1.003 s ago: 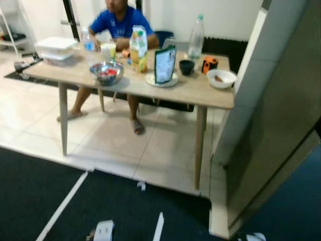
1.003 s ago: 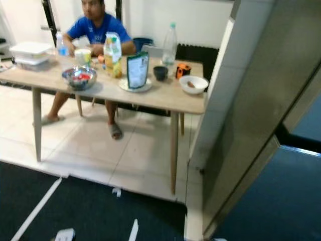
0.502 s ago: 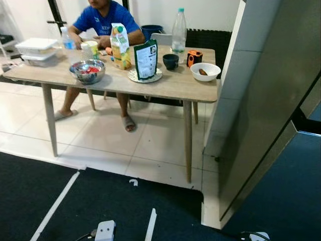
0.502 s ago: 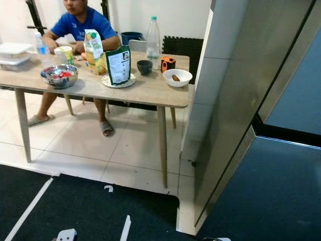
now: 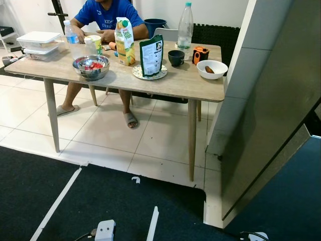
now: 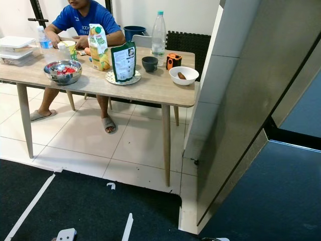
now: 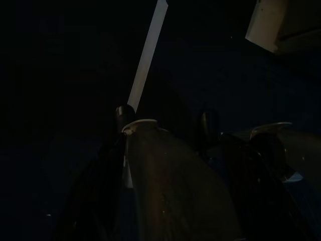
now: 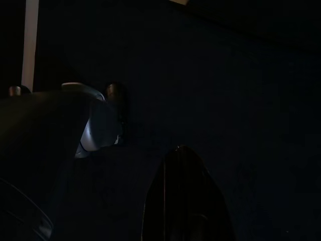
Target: Restocking fridge
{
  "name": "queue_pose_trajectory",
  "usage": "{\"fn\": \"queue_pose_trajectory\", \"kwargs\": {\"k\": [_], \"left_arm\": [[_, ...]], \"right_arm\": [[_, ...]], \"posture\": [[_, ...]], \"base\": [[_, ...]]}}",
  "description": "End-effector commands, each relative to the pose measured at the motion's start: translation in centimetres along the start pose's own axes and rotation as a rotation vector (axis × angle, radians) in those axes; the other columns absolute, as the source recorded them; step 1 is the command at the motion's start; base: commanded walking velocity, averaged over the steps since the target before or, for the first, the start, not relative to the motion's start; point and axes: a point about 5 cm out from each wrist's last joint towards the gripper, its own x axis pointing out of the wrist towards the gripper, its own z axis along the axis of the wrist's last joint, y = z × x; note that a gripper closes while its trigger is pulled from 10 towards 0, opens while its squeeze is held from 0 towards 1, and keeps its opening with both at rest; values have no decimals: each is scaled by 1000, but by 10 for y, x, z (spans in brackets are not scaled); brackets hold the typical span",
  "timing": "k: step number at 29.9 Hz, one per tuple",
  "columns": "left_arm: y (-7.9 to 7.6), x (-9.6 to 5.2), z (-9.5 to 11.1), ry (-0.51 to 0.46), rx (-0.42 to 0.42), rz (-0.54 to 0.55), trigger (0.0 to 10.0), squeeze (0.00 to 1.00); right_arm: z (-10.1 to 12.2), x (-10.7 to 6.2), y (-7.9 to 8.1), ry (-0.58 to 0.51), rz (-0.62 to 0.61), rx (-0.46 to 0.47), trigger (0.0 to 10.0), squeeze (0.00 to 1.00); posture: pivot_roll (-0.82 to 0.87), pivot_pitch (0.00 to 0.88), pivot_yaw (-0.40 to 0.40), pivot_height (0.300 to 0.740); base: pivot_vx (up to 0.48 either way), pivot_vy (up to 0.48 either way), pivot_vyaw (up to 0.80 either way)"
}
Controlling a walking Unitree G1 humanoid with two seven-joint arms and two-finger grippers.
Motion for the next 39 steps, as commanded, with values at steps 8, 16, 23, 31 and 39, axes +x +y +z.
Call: {"fn": "queue_pose_trajectory", "kwargs": {"k": [8,16,23,31,39], "left_arm": [[-3,1,-3,8,-19,0,10000,0],[-2,0,-5,14,-20,11,10000,0],[0,0,-6,23,-12,21,10000,0],[1,0,-5,26,-6,34,10000,0],[1,0,-5,32,1,45,10000,0]], "right_arm": [[-7,-1,-3,23,-13,-15,10000,0],[-10,-1,-2,31,-10,-22,10000,0],[-13,-2,-1,42,-11,-27,10000,0],[-16,-3,-5,53,-19,-36,10000,0],[-16,-3,-7,59,-23,-51,10000,0]], "posture": [[-47,26,-35,740],[-46,28,-35,740],[-46,34,-30,740],[-48,12,-37,740],[-45,2,-38,740]], "base": [[0,-112,0],[0,0,0],[0,0,0],[0,0,0],[0,0,0]]}}
